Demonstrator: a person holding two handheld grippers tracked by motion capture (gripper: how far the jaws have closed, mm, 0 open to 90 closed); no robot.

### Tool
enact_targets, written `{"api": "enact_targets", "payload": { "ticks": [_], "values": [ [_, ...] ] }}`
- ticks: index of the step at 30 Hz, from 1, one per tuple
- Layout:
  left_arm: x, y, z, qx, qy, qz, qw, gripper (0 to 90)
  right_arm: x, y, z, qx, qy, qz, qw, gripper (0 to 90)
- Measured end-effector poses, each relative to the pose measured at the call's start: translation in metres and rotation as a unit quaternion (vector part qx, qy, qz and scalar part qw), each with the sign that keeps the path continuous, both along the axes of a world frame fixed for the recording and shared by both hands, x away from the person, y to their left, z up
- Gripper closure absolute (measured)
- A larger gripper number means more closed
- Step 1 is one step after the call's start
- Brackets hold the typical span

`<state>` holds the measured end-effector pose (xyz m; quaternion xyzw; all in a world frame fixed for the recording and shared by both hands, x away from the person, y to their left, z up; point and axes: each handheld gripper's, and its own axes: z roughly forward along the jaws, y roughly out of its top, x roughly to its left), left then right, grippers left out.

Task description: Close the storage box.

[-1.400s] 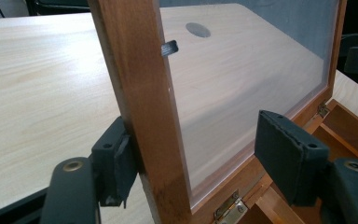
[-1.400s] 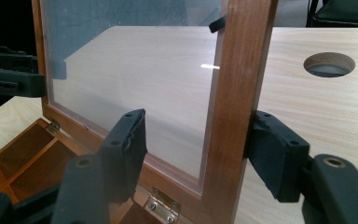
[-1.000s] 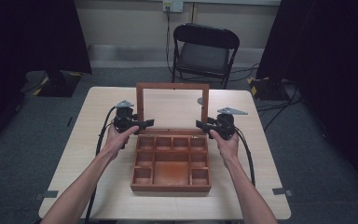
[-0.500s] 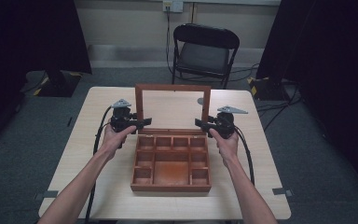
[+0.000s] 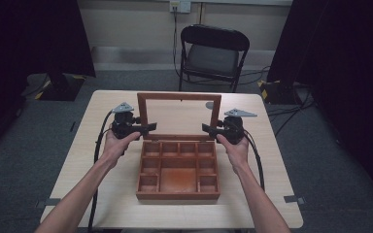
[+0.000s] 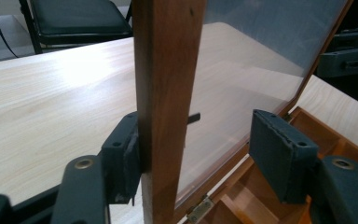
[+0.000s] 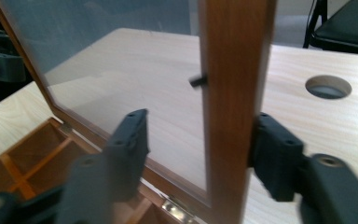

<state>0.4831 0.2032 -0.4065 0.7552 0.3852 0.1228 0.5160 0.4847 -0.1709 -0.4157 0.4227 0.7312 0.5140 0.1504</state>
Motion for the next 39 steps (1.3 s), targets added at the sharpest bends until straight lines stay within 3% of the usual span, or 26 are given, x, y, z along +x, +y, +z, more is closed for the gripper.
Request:
{"api": "enact_targets", "payload": {
  "ticks": [1, 4, 13, 15, 18, 27, 33, 39],
  "values": [
    [-0.002, 0.0, 0.001, 0.006, -0.003, 0.0, 1.0, 36.8, -0.001, 0.001, 0.002, -0.001, -0.006, -0.005, 1.0, 31.6],
    [-0.005, 0.001, 0.003, -0.001, -0.004, -0.004, 1.0, 36.9, -0.005, 0.001, 0.009, 0.001, -0.021, -0.007, 0.9998, 31.4],
    [-0.017, 0.003, 0.015, -0.011, -0.019, -0.006, 0.9997, 37.3, -0.016, 0.002, 0.02, 0.006, -0.023, 0.001, 0.9997, 34.4],
    [-0.02, 0.003, 0.017, -0.008, -0.023, -0.005, 0.9997, 37.0, -0.019, 0.001, 0.023, 0.008, -0.022, 0.01, 0.9997, 38.3],
    [-0.023, 0.002, 0.017, -0.012, -0.021, 0.0, 0.9997, 33.7, -0.024, 0.001, 0.025, 0.014, -0.019, 0.011, 0.9997, 37.6],
    [-0.035, 0.003, 0.015, -0.006, -0.013, -0.01, 0.9998, 32.3, -0.037, -0.001, 0.026, 0.001, -0.002, 0.024, 0.9997, 34.0],
    [-0.04, 0.002, 0.013, -0.015, -0.007, -0.019, 0.9997, 29.0, -0.041, -0.005, 0.025, 0.014, 0.026, 0.03, 0.9991, 28.8],
    [-0.045, 0.0, 0.014, -0.012, -0.014, -0.022, 0.9996, 26.0, -0.049, -0.009, 0.031, 0.018, 0.015, 0.036, 0.9991, 27.1]
  ]
}}
